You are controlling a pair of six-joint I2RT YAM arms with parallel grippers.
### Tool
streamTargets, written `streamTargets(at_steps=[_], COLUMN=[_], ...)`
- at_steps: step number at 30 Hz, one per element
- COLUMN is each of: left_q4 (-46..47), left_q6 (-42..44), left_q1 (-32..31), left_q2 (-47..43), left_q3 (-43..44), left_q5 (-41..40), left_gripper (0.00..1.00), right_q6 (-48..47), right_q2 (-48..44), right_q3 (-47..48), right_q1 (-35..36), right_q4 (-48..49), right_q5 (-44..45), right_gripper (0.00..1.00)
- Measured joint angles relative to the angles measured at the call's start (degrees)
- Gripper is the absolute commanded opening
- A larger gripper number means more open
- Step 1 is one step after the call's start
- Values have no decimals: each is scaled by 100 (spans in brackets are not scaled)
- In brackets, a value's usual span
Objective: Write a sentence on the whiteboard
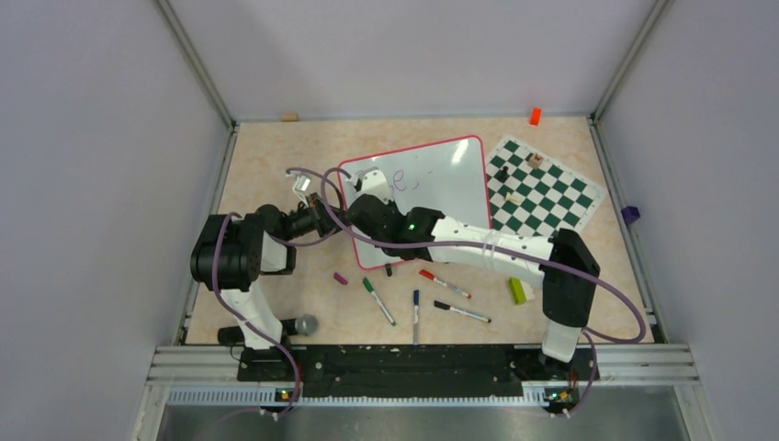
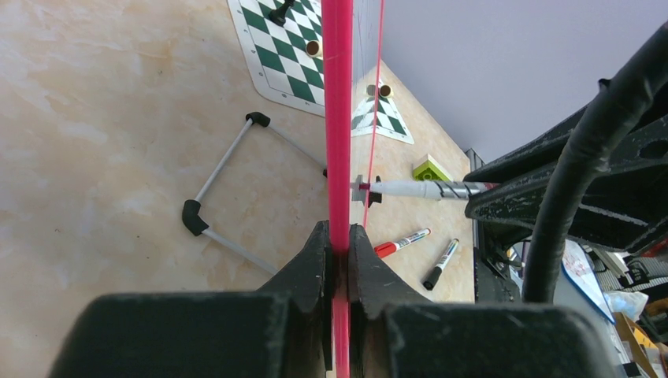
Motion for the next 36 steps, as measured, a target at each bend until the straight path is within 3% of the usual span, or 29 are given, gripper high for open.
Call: streamTargets(at_steps=[36], left_q4=[11], left_q6=[2], left_q1=[0], left_q2=[0], left_q3=[-2], left_q5=[20], left_gripper=[0], right_q6=[-87], right_q2=[-238], right_q3=[66], right_q1=[-275], right_q4=[-74], right_q5=[46], right_gripper=[0])
